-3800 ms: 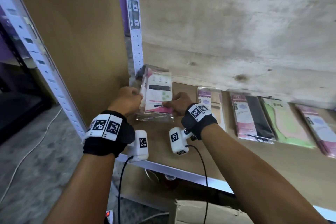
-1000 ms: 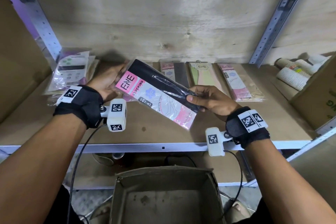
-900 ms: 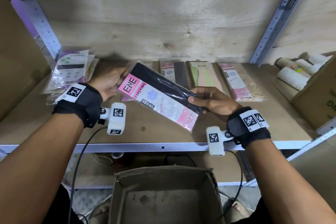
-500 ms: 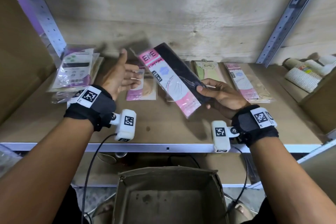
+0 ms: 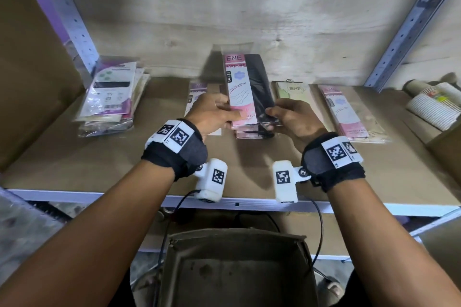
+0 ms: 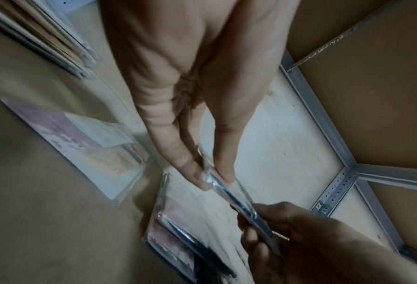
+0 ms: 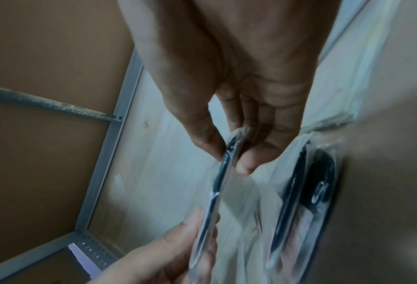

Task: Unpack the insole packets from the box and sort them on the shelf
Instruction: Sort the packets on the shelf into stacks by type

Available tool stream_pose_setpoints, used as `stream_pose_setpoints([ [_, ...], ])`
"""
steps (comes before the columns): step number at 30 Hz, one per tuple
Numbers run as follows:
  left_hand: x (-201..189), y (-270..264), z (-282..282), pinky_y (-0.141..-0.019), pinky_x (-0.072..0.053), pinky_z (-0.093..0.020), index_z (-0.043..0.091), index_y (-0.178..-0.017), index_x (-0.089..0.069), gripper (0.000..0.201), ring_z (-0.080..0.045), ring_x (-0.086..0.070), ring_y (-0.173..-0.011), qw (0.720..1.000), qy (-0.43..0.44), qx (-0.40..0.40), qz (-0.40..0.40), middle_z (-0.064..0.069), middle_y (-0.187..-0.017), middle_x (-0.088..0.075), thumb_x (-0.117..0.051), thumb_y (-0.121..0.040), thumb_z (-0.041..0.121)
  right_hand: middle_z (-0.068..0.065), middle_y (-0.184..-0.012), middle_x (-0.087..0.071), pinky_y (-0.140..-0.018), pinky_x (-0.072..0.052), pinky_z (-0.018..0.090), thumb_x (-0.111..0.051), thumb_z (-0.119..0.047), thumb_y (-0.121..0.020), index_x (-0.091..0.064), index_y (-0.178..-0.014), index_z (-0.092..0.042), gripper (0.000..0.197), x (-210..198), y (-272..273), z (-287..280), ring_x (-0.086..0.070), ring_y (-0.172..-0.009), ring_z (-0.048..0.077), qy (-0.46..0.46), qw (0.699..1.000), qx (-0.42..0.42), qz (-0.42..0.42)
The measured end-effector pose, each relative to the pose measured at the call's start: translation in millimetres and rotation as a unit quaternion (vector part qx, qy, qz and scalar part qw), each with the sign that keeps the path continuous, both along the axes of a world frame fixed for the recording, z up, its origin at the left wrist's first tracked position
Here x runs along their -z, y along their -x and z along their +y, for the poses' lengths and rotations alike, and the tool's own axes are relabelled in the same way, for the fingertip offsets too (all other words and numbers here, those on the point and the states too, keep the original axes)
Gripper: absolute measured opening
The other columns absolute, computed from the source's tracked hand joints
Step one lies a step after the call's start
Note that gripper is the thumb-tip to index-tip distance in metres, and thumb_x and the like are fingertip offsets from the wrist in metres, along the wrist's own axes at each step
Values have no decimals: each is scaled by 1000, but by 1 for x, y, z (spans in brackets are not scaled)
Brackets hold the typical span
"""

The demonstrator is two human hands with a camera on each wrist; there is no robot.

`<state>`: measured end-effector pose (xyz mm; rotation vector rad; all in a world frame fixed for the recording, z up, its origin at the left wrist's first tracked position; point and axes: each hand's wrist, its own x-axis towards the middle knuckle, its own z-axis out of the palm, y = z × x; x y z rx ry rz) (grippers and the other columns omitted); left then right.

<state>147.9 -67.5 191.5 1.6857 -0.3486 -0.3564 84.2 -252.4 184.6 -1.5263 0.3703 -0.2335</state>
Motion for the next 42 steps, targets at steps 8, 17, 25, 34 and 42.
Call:
stream_pose_setpoints([
  [8, 12, -22, -22, -60, -58, -24, 4, -101, -72, 37, -12, -68, -67, 992, -63, -92, -59, -8, -95, -75, -88, -68, 9, 6, -93, -74, -91, -54, 34, -80, -27, -76, -69, -114, -14, 42, 4, -19, -18, -71, -93, 24, 256, 963, 71, 46],
  [17, 33, -35, -31, -81, -61, -39, 5, -107, -72, 55, -21, -75, -75, 986, -139, -85, -22, -12, -95, -76, -94, -60, 20, 5, -111, -71, -84, -45, 20, -80, -32, -79, -67, -120, -14, 47, 6, -12, -20, -66, -100, 20, 324, 936, 66, 119],
  [25, 37, -34, -30, -84, -60, -41, 4, -106, -71, 52, -24, -75, -81, 985, -156, -77, -18, -14, -96, -75, -93, -61, 18, 6, -120, -70, -82, -39, 17, -77, -31, -81, -68, -121, -12, 45, 6, -13, -19, -63, -110, 20, 343, 926, 50, 150],
  [34, 39, -35, -31, -84, -60, -36, 9, -105, -73, 52, -23, -73, -89, 980, -184, -69, -38, -10, -103, -75, -93, -61, 28, 6, -123, -68, -70, -43, 14, -75, -32, -83, -65, -126, -12, 48, 7, -13, -22, -60, -92, 17, 353, 919, 23, 171],
  [42, 7, -37, 20, -67, -50, -20, 15, -82, -76, 33, -7, -65, -72, 964, -174, -176, -95, 13, -73, -71, -74, -77, 47, 5, -103, -70, -78, -43, 24, -68, -30, -89, -67, -115, -16, 30, -16, 2, -6, -62, -90, 17, 394, 913, 103, 31],
])
